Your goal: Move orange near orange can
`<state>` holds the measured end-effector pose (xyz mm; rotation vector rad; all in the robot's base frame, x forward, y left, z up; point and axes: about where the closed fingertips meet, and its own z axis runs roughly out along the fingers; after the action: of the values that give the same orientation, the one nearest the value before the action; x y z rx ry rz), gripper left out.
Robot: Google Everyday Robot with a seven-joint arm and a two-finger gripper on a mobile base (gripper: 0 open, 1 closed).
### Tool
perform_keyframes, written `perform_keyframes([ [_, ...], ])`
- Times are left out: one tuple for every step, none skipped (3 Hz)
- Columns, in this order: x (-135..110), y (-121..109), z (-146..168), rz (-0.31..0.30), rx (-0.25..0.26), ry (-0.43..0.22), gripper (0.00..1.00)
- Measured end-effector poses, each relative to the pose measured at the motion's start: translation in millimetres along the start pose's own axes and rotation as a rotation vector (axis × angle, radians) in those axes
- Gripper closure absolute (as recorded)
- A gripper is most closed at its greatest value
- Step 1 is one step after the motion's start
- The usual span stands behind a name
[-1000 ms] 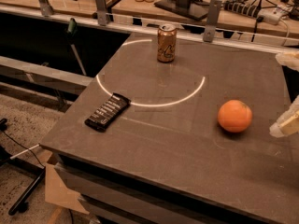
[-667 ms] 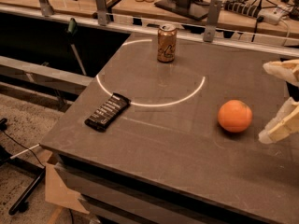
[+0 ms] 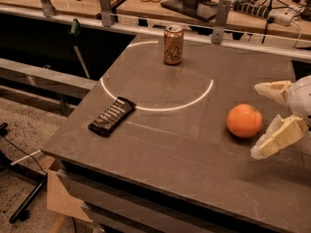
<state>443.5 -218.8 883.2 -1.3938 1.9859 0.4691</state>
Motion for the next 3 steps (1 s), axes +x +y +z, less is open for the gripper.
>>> perform_keyframes([
  [0,-1,21,-0.003,-0.059,-0.013,0.16],
  [2,-3,37,-0.022,-0.104,-0.031,0.47],
  [1,-2,37,-0.024,-0.103,-0.03,0.71],
])
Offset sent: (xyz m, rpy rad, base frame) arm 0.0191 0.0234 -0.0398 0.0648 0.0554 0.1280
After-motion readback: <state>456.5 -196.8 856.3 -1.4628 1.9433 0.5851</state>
